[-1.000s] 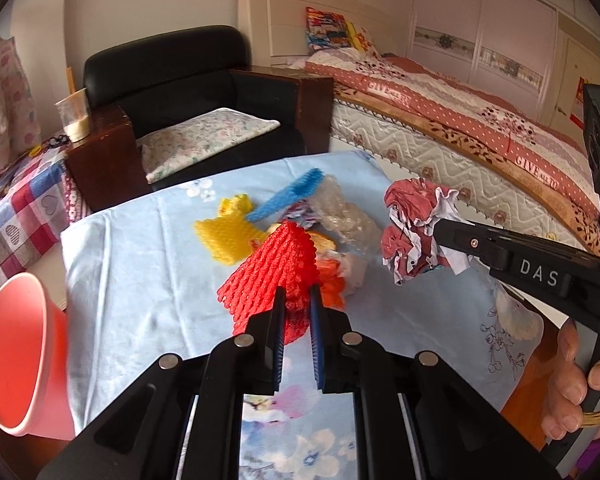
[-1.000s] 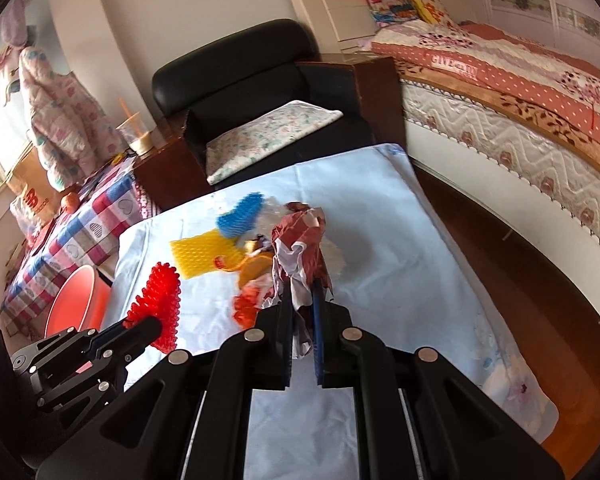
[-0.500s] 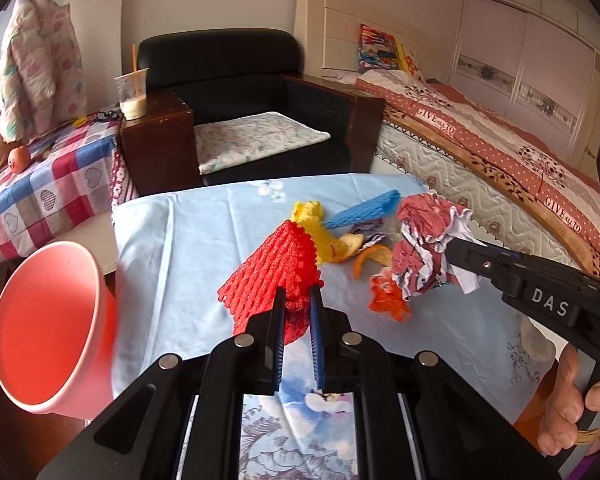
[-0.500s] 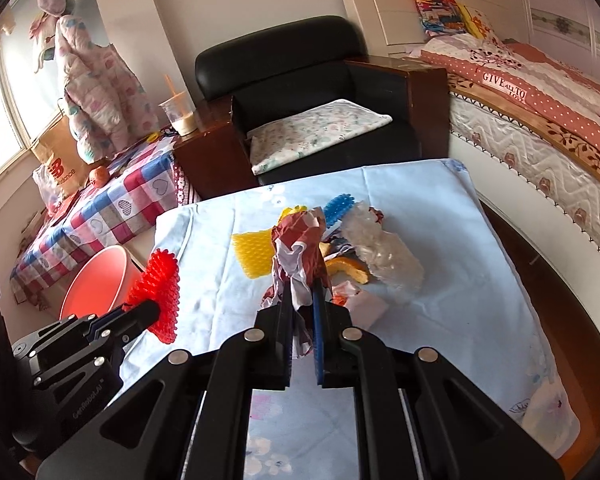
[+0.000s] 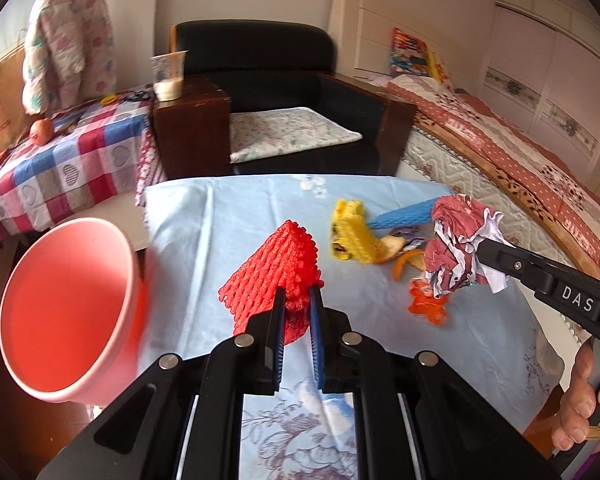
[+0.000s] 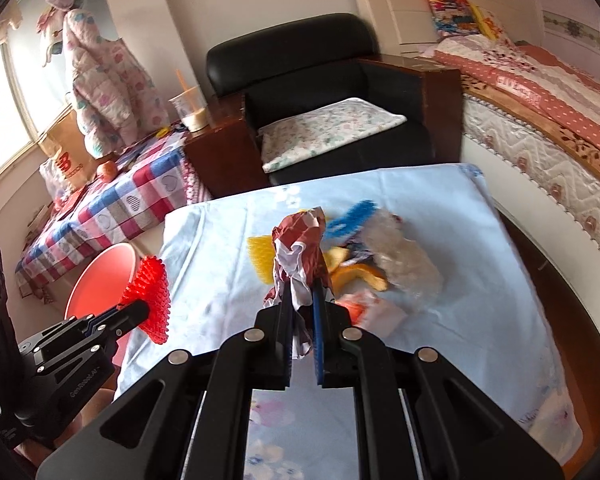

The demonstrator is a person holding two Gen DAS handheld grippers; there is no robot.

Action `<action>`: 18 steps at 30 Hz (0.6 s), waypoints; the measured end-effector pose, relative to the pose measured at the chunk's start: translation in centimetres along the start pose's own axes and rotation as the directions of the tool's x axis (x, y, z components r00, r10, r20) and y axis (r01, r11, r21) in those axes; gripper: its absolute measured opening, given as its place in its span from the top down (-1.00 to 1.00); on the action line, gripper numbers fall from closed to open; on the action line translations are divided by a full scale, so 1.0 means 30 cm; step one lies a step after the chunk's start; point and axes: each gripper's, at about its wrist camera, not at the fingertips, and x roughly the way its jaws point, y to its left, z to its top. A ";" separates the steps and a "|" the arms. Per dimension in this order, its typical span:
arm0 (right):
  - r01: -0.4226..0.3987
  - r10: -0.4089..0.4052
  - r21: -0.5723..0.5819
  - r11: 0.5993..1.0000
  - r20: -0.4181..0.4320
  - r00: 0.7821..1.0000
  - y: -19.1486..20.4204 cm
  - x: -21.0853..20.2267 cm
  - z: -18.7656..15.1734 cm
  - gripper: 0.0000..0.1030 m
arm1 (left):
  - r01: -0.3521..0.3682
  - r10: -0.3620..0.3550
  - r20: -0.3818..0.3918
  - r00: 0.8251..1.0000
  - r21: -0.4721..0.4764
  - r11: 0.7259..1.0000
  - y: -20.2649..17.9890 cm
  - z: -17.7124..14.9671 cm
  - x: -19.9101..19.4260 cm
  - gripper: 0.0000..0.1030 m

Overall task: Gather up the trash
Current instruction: 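Carry both items over the pink bucket and open both tools to drop them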

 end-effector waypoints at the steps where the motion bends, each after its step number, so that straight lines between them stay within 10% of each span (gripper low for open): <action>1: -0.006 0.006 -0.007 1.000 -0.001 1.000 0.014 0.007 0.003 0.83 | -0.007 0.007 0.000 1.000 -0.009 1.000 0.012 0.000 -0.002 0.81; 18: -0.121 0.114 -0.174 0.977 -0.051 0.992 0.327 0.142 0.050 0.83 | -0.093 0.098 0.035 0.995 -0.139 0.986 0.235 0.018 -0.063 0.80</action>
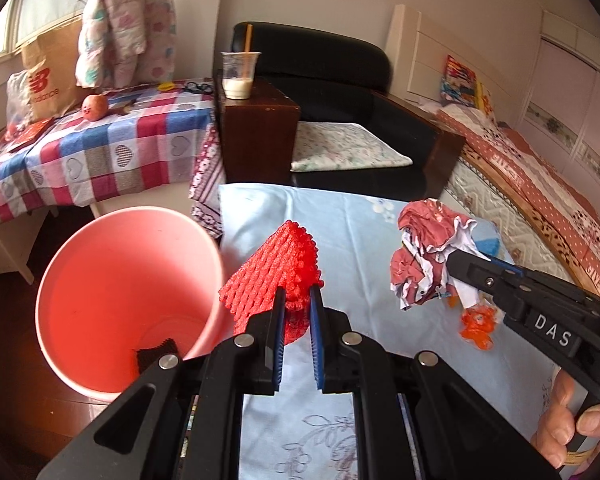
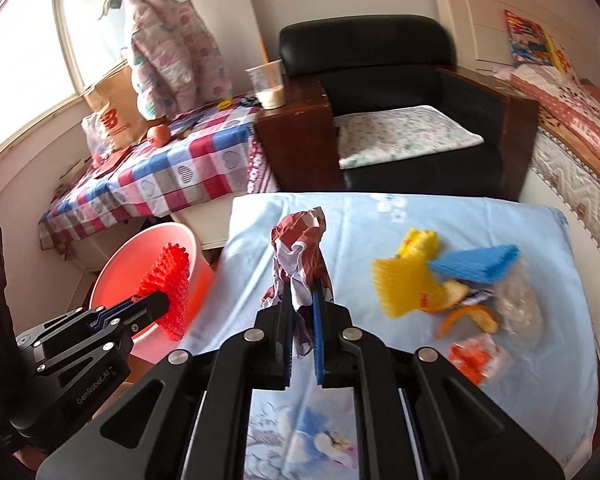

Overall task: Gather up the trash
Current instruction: 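Carry both items over the pink bucket and open both tools to drop them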

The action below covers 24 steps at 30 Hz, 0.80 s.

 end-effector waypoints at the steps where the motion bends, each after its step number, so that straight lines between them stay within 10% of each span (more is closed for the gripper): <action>1: -0.005 0.005 -0.007 1.000 -0.003 1.000 0.015 0.010 0.004 0.83 | -0.005 0.005 0.002 1.000 -0.004 1.000 0.013 0.000 -0.001 0.80; 24: -0.163 0.153 -0.137 0.977 -0.078 0.985 0.379 0.233 0.098 0.84 | -0.188 0.190 -0.010 0.982 -0.195 0.963 0.406 0.005 0.001 0.80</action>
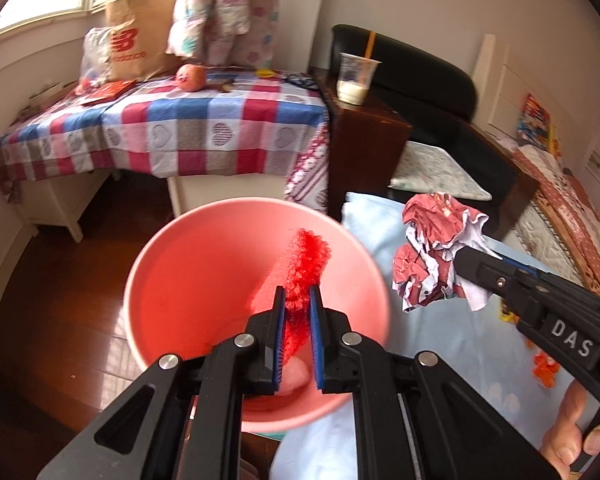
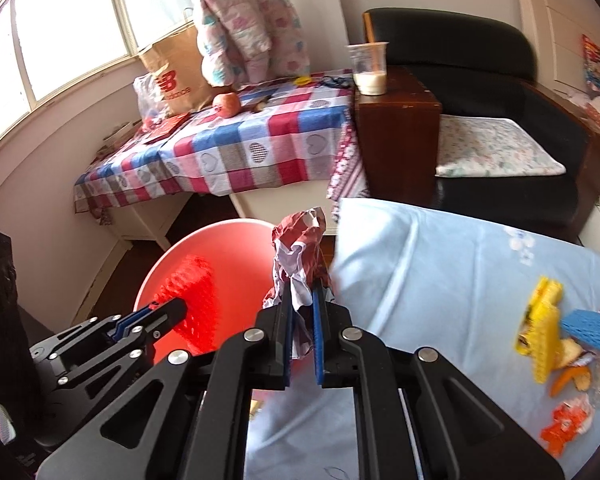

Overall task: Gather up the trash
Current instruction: 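Carry both items over the pink bucket and open both tools to drop them, then move both tools back over the table toward the yellow and blue foam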

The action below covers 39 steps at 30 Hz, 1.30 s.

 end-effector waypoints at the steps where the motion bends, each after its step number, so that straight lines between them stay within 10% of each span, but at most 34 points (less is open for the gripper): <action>1: -0.007 0.007 -0.004 1.000 -0.003 1.000 0.012 0.010 0.004 0.83 | -0.005 0.005 -0.003 1.000 -0.009 1.000 0.016 0.001 0.006 0.81; 16: -0.069 0.063 -0.055 0.996 -0.103 0.993 0.117 0.162 -0.020 0.83 | -0.058 0.053 -0.067 0.996 -0.069 0.996 0.148 -0.034 0.103 0.78; 22: -0.066 0.059 -0.047 0.997 -0.143 0.988 0.121 0.197 -0.036 0.82 | -0.067 0.061 -0.074 0.995 -0.087 0.994 0.160 -0.045 0.107 0.36; 27: -0.072 0.065 -0.043 0.996 -0.141 0.988 0.119 0.192 -0.040 0.35 | -0.069 0.063 -0.068 0.996 -0.094 0.993 0.156 -0.051 0.095 0.13; 39: -0.038 0.032 -0.068 0.997 -0.078 0.996 0.094 0.104 -0.062 0.33 | -0.061 0.055 -0.063 0.997 -0.101 0.993 0.120 -0.064 0.053 0.09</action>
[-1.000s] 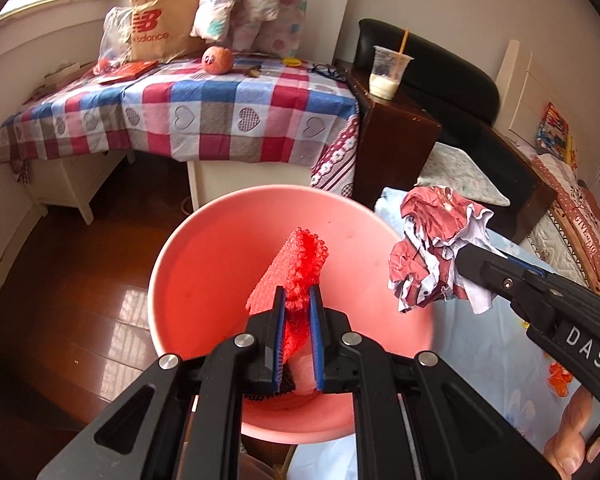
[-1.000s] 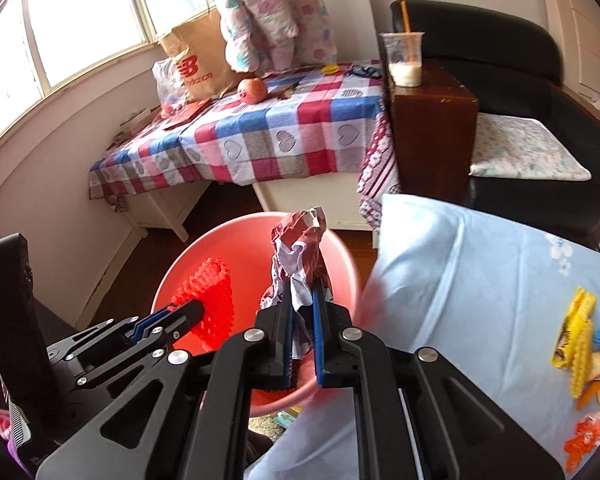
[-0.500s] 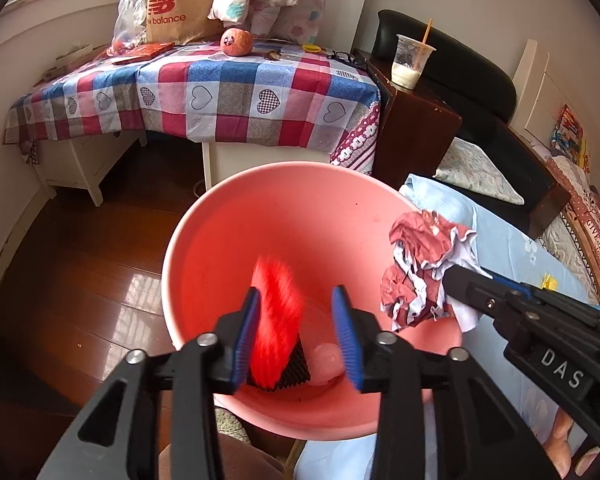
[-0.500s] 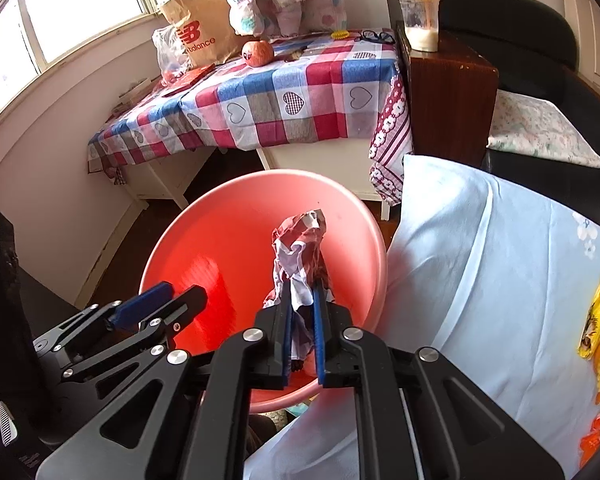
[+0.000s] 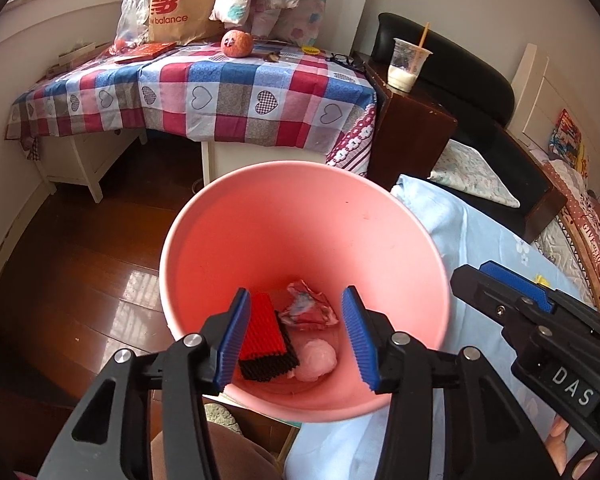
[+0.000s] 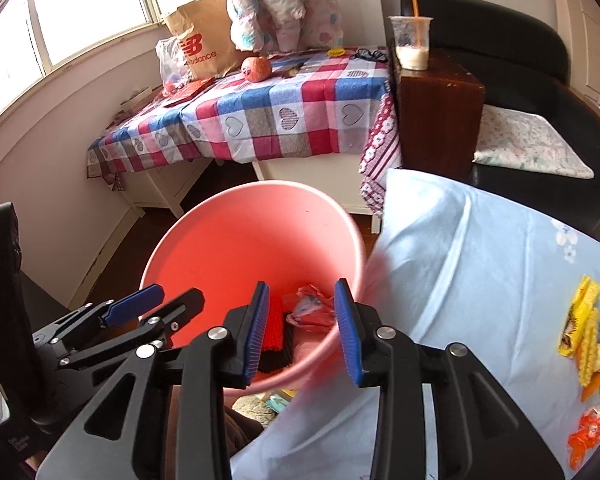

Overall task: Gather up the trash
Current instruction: 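Move both tools back over the table toward the yellow and blue foam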

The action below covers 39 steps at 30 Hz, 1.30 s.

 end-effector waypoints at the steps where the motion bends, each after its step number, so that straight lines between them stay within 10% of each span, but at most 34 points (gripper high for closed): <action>1: 0.006 -0.006 0.002 1.000 0.006 1.000 -0.007 -0.010 -0.006 0.33 | 0.002 -0.002 0.002 1.000 0.003 1.000 -0.007 -0.002 -0.006 0.09; 39: 0.183 -0.218 0.256 0.949 0.117 0.969 -0.415 -0.380 -0.297 0.33 | 0.156 -0.160 -0.005 0.987 0.273 0.949 -0.493 -0.137 -0.092 0.09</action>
